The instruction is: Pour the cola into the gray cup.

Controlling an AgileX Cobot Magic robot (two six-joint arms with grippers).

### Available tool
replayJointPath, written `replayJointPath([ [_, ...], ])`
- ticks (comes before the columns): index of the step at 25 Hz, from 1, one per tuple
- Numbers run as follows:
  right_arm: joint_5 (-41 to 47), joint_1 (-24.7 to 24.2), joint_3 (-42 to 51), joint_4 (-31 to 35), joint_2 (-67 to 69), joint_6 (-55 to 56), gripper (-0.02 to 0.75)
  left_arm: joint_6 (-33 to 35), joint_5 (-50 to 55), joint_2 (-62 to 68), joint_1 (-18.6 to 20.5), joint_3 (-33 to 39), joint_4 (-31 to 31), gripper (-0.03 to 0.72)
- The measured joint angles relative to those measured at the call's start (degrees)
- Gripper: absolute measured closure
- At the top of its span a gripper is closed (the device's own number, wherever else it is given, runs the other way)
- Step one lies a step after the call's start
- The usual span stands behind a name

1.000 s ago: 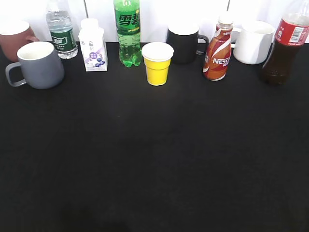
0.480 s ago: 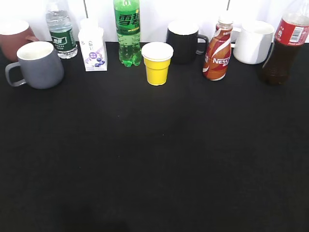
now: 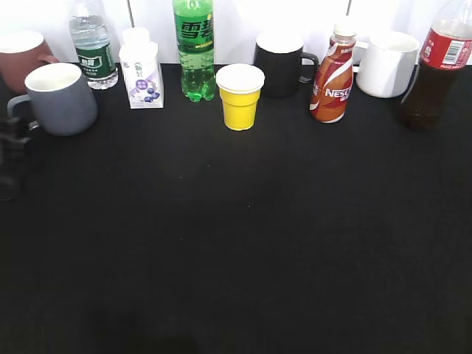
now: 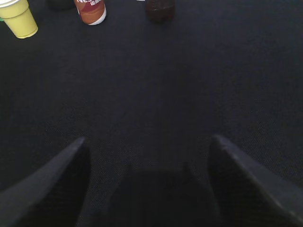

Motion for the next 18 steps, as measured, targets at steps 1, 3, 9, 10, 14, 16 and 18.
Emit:
replayJointPath([
  [1,0.0,0.0,0.0,0.0,0.0,0.0,0.153,0.18,0.0,1.83,0.0,-2.27,-1.02,0.224],
  [3,0.0,0.0,0.0,0.0,0.0,0.0,0.153,0.3,0.94,4.88,0.0,-7.02,-2.05,0.246],
  [9,0.0,0.0,0.0,0.0,0.0,0.0,0.153,0.8,2.35,10.27,0.0,-14.33,-2.78,0.608],
  [10,0.0,0.0,0.0,0.0,0.0,0.0,0.153,0.8,1.98,10.27,0.05,-14.37,-1.95,0.608],
  [14,0.0,0.0,0.0,0.05,0.0,0.0,0.153,0.8,0.4,7.17,0.12,-9.82,1.38,0.617],
  [16,-0.37,0.0,-0.2,0.05,0.0,0.0,0.153,1.13,-0.25,0.61,-0.14,-3.95,1.88,0.624],
  [18,-5.65,0.0,-0.96,0.05,0.0,0.0,0.153,1.13,0.1,-7.76,-1.27,0.91,1.77,0.624],
])
